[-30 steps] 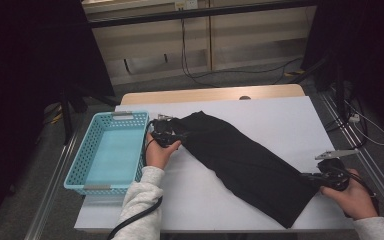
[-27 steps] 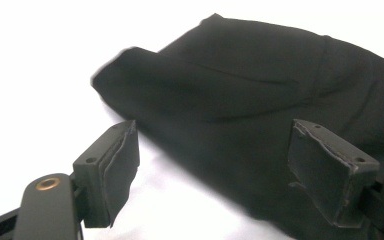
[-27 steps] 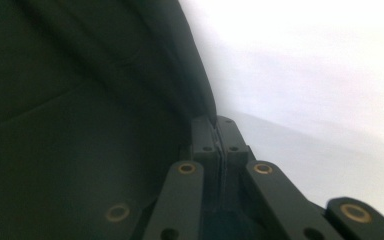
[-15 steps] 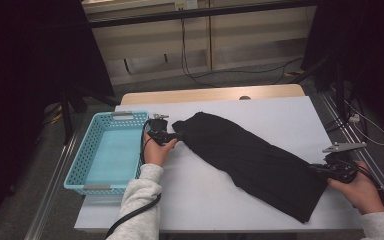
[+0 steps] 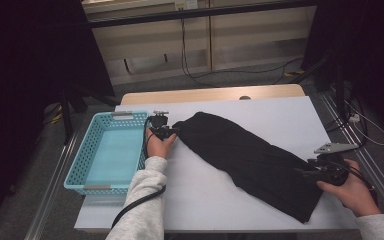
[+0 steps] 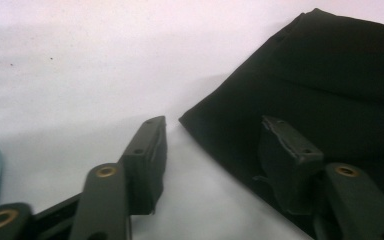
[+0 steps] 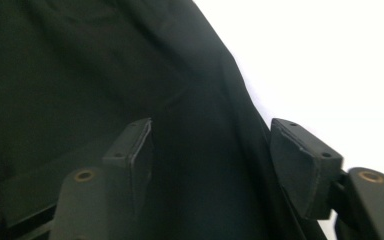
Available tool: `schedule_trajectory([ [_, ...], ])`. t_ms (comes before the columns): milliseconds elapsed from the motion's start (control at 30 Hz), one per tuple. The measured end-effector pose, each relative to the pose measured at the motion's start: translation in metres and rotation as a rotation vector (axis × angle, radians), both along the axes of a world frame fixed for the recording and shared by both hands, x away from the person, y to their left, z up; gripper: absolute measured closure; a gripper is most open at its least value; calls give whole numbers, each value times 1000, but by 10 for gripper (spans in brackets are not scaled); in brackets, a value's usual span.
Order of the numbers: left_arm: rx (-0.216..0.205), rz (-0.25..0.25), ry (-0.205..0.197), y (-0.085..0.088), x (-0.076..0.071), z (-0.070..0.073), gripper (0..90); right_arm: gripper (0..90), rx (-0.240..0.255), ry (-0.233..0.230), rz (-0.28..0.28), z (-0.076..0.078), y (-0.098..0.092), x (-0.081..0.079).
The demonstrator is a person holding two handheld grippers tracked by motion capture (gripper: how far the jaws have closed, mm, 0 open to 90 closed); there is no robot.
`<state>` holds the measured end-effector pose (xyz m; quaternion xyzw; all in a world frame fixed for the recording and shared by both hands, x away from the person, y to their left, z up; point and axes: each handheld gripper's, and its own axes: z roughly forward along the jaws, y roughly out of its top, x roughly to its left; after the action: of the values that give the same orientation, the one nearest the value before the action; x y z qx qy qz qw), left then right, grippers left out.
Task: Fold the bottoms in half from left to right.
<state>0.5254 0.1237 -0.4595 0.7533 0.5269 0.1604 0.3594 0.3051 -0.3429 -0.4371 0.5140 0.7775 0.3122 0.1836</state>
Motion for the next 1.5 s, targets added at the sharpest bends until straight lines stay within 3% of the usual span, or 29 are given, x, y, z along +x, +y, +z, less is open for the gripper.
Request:
schedule_trajectory([
  [33,12,-2,1,-1,0,1,503,326,3,-13,-7,1,1,0],
  [133,-7,6,5,-3,0,0,613,301,18,-41,-4,5,6,1],
  [367,-41,-4,29,-9,0,1,854,287,42,-43,108,4,42,1],
  [433,-57,8,41,-9,1,1,863,279,39,-36,144,1,53,2],
  [600,-58,48,10,-2,1,15,872,276,54,-19,191,-4,70,4],
  [800,-75,50,1,2,1,24,872,266,59,-14,235,-8,90,-1],
  [1000,-78,47,6,1,2,23,872,415,89,-17,280,-12,115,-5],
  [1200,-79,51,11,0,2,25,872,433,63,-31,331,-15,136,-5],
  [1300,-68,43,10,0,1,26,872,419,56,-12,356,-20,143,-4],
  [1400,-64,44,14,-1,1,26,872,413,27,-39,376,-22,147,-5],
  [1500,-65,50,9,-1,0,27,872,510,1,-64,369,-23,149,-5],
])
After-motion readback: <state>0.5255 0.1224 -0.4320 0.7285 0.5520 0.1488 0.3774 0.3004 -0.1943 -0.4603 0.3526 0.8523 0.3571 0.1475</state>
